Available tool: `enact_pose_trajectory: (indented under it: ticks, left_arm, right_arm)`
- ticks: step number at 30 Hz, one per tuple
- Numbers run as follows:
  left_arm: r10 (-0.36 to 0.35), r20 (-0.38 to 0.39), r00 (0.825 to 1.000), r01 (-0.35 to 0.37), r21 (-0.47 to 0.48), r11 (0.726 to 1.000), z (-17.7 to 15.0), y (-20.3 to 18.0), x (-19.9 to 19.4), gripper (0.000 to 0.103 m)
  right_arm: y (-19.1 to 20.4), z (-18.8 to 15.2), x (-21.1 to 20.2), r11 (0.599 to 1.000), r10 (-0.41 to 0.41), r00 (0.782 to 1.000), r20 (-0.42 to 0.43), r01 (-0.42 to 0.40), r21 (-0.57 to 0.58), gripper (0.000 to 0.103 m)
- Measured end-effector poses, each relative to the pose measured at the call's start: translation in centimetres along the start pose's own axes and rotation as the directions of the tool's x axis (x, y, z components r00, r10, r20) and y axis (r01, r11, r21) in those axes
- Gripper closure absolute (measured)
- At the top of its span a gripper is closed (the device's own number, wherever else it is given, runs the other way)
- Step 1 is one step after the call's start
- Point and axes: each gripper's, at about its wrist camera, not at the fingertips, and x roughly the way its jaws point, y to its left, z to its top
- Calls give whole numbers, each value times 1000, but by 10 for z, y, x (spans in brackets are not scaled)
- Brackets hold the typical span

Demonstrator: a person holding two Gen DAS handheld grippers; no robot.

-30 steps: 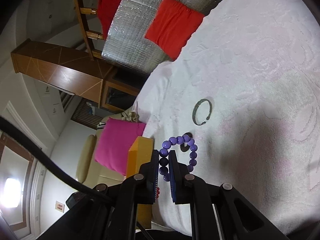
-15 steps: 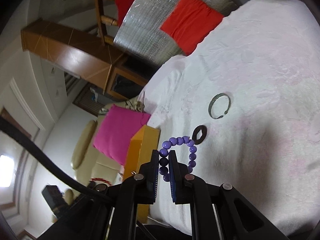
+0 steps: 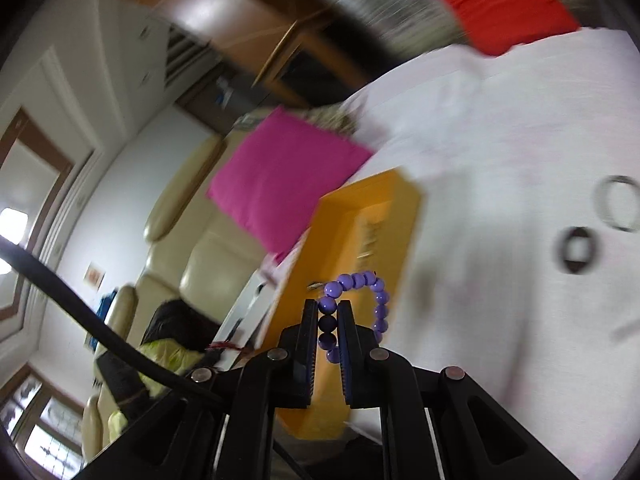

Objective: Organize jewelry
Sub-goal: 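Release the red bracelet into the orange box while the right tool drops the purple one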

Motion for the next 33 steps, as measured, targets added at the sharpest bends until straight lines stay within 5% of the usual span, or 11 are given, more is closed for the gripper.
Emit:
enact_pose_trajectory:
  ticks: [9,17,22,27,33]
  left_arm:
    - [-23,-101,995,22,-10,1000,-6,-2,46,93]
    - [35,-188,982,-38,-16,999,0,12,89,93]
    - [62,-202,977,-68,-23,997,7,19,101,91]
    - [88,-176,980,-96,-38,995,15,27,100,63]
    - [110,-155,982,-114,-14,993,15,21,89,63]
  right_arm:
    - [46,-6,114,998,9,983,-184,-20,-59,92]
    - [26,-7,182,998,-48,956,-289,54,12,92]
    - [9,0,203,994,-60,947,-315,86,71,89]
    - [7,8,207,991,-32,947,-321,72,111,85]
    - [6,22,171,994,2,971,-239,23,105,85]
